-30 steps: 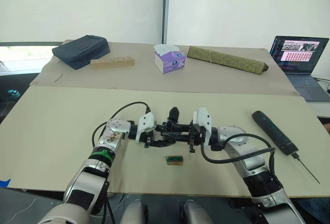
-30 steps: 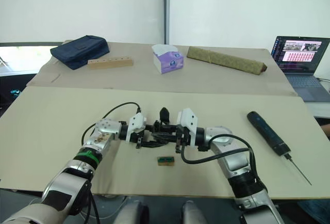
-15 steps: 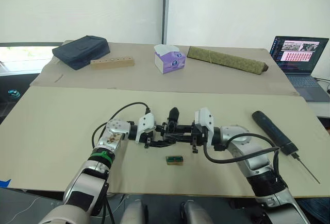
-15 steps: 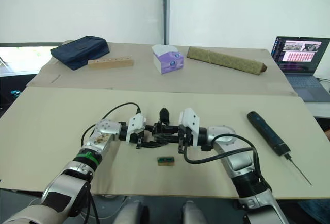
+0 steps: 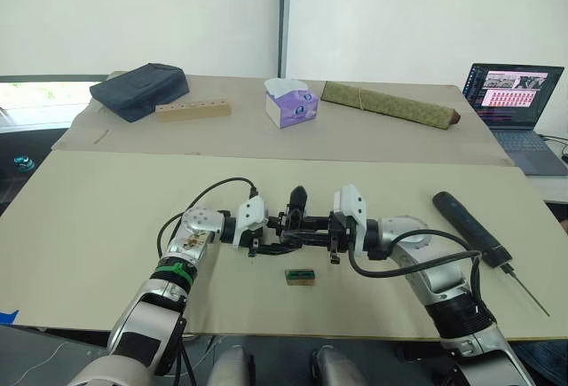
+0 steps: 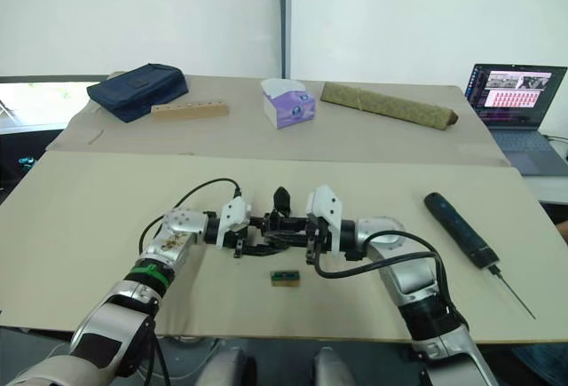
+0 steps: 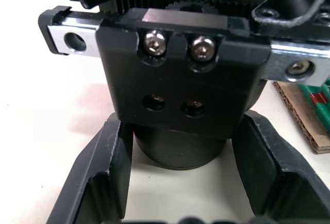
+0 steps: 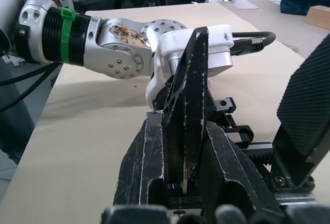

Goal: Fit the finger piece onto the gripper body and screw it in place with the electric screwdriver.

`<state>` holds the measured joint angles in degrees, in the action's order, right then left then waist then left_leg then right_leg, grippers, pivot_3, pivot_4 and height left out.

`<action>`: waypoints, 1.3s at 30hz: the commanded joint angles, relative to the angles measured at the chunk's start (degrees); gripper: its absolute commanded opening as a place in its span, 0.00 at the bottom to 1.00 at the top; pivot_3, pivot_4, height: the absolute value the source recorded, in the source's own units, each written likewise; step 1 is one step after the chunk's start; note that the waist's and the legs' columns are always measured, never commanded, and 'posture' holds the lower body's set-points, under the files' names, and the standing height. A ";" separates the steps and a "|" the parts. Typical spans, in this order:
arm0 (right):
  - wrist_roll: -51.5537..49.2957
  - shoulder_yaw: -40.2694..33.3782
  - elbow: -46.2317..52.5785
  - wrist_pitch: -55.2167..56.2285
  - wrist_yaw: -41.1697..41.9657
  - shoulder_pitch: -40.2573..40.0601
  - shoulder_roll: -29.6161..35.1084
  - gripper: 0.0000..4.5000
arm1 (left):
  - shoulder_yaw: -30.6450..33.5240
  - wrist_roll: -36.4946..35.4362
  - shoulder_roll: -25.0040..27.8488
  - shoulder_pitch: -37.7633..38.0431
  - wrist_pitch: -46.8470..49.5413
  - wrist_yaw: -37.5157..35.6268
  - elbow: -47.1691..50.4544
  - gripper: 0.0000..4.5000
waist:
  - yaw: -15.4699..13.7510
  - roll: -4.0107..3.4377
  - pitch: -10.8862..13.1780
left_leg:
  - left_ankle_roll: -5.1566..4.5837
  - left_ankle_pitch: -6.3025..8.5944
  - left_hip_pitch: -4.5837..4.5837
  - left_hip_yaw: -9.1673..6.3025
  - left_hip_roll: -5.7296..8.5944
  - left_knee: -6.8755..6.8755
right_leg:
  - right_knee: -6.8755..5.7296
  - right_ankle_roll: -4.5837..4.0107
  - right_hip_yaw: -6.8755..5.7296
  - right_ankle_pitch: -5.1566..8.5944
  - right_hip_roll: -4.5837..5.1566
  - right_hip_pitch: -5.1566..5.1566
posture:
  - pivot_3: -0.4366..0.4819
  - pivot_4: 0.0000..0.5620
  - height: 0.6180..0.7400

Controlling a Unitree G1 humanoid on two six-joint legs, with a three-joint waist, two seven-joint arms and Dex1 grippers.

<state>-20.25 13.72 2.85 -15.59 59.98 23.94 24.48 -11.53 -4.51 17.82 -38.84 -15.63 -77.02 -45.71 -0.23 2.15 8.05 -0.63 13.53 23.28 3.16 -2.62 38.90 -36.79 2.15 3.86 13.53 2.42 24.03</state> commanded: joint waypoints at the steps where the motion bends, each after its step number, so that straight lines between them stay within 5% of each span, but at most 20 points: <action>1: 2.12 1.02 -1.97 -2.21 -0.28 -0.30 1.19 0.09 | -2.75 2.41 0.25 2.17 0.93 -0.96 -0.32 0.51 | 0.13 -0.07 -0.22 | 0.00 0.00 -0.01 0.00 0.00 -0.01 | 0.00 0.00 0.00 0.00 0.00 0.00 | 0.48 0.27 1.00; 5: -0.71 -0.45 -0.44 -2.84 0.44 0.16 0.74 0.09 | -2.89 2.61 0.26 2.44 1.02 -0.55 -0.10 0.51 | 0.20 -0.13 -0.32 | -0.01 0.01 -0.01 0.00 0.00 -0.03 | 0.00 -0.01 0.00 0.01 0.00 0.00 | 0.48 0.27 1.00; 7: -3.04 -1.95 0.46 -2.60 0.64 0.41 -0.25 0.31 | -2.92 2.72 0.20 2.44 1.04 -0.32 -0.26 0.51 | 0.18 -0.12 -0.31 | -0.01 0.01 0.01 0.00 0.00 -0.02 | 0.00 -0.01 0.00 0.01 0.00 0.01 | 0.48 0.27 1.00; 16: -5.78 -4.37 5.97 -2.46 3.26 1.15 0.83 0.97 | -2.68 2.86 -0.21 1.67 1.96 0.56 -1.90 0.51 | 0.11 -0.13 -0.31 | -0.01 0.01 0.08 0.01 0.01 -0.02 | 0.00 0.00 0.02 0.01 0.00 0.07 | 0.48 0.27 1.00; 17: -5.58 -4.60 6.49 -2.37 3.60 0.97 1.44 0.99 | -2.44 2.67 -0.33 1.52 3.21 0.90 -2.09 0.51 | 0.06 -0.13 -0.31 | -0.01 0.01 0.07 0.01 0.01 -0.01 | 0.00 0.00 0.02 0.01 0.00 0.06 | 0.48 0.27 1.00; 22: -6.91 -7.04 10.57 -3.27 4.34 -0.68 4.83 1.00 | -1.89 2.78 -0.43 1.44 2.90 2.72 -2.62 1.00 | -0.10 -0.20 -0.35 | -0.01 0.01 0.04 0.01 0.02 -0.01 | 0.00 0.00 0.03 0.01 0.01 0.04 | 0.48 0.27 1.00; 30: -11.64 -19.17 20.17 -5.79 0.33 -11.98 11.92 1.00 | 1.18 -0.22 5.04 5.98 1.14 0.34 2.69 1.00 | 0.29 -0.25 -0.38 | -0.01 0.01 0.02 0.01 -0.01 -0.06 | 0.00 -0.02 0.03 0.02 0.00 0.06 | 0.48 0.27 1.00; 39: -11.34 -51.42 25.93 -2.00 -8.34 -41.71 11.50 1.00 | 16.70 -22.20 18.81 18.28 16.19 -6.40 29.40 1.00 | 1.97 -0.32 -0.17 | 0.01 0.00 -0.19 -0.03 -0.24 -0.51 | -0.26 -0.29 0.04 0.22 -0.19 0.21 | 0.48 0.27 1.00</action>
<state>-30.60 -33.19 26.65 -20.31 52.41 -16.38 36.67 3.66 -22.47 36.04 -20.15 -2.44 -82.91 -23.67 1.74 1.84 7.88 -0.60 13.52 23.05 3.14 -2.86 38.40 -37.04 1.96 3.90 13.81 2.26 24.16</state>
